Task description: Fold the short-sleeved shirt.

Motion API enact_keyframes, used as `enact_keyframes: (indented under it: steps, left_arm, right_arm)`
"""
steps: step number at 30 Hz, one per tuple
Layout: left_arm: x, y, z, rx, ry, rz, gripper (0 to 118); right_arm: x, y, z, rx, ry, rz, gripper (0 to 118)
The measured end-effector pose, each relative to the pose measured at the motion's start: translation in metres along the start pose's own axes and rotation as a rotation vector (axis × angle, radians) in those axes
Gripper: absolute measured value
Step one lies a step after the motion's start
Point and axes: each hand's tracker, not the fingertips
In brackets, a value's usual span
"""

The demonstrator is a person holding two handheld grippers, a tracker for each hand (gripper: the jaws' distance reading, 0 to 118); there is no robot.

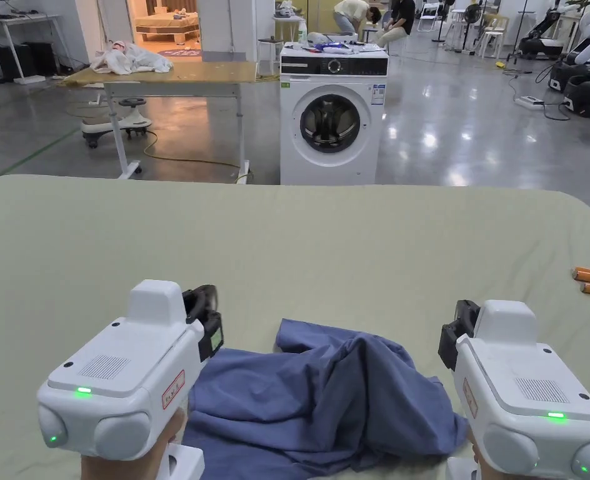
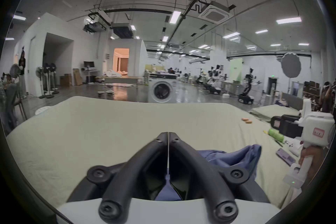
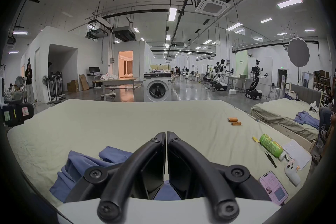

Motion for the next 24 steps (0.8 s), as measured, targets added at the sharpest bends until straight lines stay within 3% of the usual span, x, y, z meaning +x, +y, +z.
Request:
enact_keyframes:
  steps: [6, 12, 16, 19, 24]
  left_arm:
    - [-0.016, -0.008, 0.023, -0.197, 0.072, -0.009, 0]
    - [-0.054, -0.048, 0.007, -0.561, -0.038, 0.145, 0]
    - [-0.055, -0.081, 0.000, -0.749, -0.024, 0.128, 13]
    - [-0.050, -0.097, -0.001, -0.814, 0.044, 0.142, 41]
    - [-0.043, -0.119, -0.008, -0.883, 0.112, 0.132, 42]
  right_arm:
    - [-0.004, 0.001, -0.001, -0.003, 0.023, 0.003, 1]
    - [0.005, -0.008, -0.002, -0.028, 0.019, 0.024, 1]
    - [0.016, -0.019, -0.003, -0.062, 0.002, 0.019, 1]
    - [0.024, -0.027, -0.002, -0.083, -0.010, 0.012, 1]
    - [0.035, -0.037, -0.001, -0.115, -0.029, 0.018, 1]
